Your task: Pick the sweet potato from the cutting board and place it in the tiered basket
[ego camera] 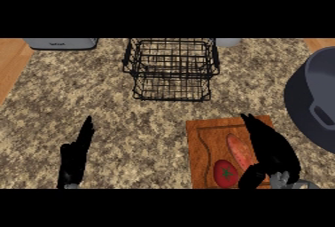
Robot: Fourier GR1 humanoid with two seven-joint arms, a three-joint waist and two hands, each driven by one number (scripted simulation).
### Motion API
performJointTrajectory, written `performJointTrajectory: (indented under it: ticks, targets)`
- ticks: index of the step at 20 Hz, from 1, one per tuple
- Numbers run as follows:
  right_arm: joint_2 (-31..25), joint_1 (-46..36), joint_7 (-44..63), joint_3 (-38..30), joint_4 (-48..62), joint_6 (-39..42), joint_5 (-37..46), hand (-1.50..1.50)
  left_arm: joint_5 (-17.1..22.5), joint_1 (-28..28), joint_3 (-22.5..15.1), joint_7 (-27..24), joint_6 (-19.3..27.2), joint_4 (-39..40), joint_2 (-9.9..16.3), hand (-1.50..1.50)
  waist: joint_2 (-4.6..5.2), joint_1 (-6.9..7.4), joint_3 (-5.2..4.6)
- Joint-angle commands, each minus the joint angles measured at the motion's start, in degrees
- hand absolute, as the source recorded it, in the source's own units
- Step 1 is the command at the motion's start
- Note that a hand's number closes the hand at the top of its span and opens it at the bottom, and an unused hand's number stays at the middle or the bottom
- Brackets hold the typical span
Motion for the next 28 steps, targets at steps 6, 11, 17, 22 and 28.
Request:
performJointTrajectory:
  ticks: [6,11,17,22,28]
  targets:
    - [2.7,-3.1,1.6,-2.2,8.4,5.9,0.0,-1.50,-2.8,0.3,-1.4,3.2,1.8,-3.0,-2.6,0.00,0.02,0.15,0.03]
    - [4.5,-1.0,0.7,-2.0,7.9,5.8,2.7,-1.50,-0.9,1.8,2.7,-2.3,-2.5,1.4,-1.1,0.00,0.00,-0.03,0.01]
    - [6.9,1.1,3.8,-2.9,5.9,8.6,3.2,-1.50,-3.0,2.4,1.9,3.0,-1.6,-5.5,-1.1,0.00,-0.06,-0.10,0.02]
    - [6.1,2.0,0.3,-6.1,6.6,10.6,1.9,-1.50,-5.3,5.3,-0.2,-1.0,0.4,-3.8,-5.3,0.00,-0.05,-0.13,0.01]
    - [7.4,3.6,-4.2,-6.5,11.8,8.3,4.9,-1.50,-3.9,3.7,2.6,5.8,-3.5,-9.2,-2.3,0.00,-0.07,-0.04,0.04]
